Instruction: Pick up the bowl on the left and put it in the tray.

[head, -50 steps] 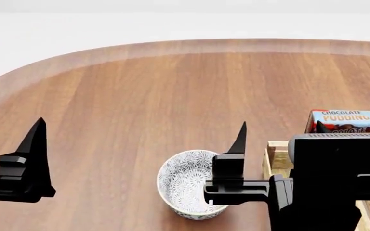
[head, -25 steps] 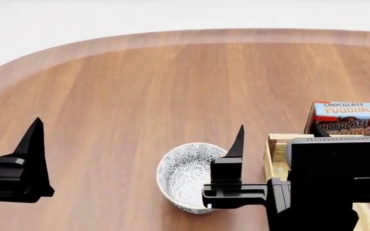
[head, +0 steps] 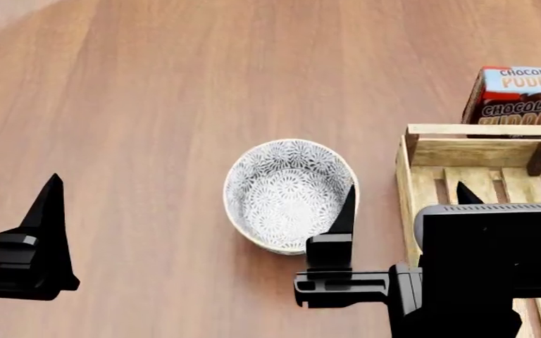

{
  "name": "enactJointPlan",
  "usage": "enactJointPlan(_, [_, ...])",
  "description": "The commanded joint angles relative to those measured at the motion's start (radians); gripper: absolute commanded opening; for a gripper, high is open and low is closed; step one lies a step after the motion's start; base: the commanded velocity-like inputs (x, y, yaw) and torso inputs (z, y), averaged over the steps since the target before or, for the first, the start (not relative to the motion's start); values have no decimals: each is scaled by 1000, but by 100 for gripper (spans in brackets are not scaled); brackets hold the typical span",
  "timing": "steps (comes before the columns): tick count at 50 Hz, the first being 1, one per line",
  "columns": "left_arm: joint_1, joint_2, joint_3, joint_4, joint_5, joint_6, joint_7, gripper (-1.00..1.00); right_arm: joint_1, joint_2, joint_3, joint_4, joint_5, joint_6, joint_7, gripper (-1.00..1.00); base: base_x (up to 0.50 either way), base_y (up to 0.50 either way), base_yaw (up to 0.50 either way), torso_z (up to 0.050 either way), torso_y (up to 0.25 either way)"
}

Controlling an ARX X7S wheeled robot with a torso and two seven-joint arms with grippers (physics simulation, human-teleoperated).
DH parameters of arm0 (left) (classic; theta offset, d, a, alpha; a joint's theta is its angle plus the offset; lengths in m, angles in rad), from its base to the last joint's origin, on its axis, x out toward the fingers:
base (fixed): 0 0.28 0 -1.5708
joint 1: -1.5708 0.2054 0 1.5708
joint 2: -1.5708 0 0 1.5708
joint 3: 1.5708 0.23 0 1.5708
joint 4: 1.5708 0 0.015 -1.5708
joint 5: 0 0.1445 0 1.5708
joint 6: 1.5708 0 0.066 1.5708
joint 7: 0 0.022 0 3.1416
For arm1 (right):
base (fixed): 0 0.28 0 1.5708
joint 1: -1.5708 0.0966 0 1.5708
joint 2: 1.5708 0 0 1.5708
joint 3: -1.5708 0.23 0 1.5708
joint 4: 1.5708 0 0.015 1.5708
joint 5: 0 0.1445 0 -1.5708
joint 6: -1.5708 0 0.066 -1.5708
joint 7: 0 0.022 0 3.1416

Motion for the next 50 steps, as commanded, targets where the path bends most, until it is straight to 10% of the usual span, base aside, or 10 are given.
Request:
enactJointPlan(1, [1,-4,5,0,-1,7,-3,100,-8,8,-7,8,1,-19,5,100,0,0,0,0,-250])
enactJointPlan(36, [10,-9,18,-18,16,38,-22,100,-27,31,-18,25,28,-72,-9,100,0,0,0,0,-246])
enactJointPlan(50, [10,-20,26,-35,5,19,-36,100,101,168,-267,76,-67,-114,-100,100,0,0,0,0,0])
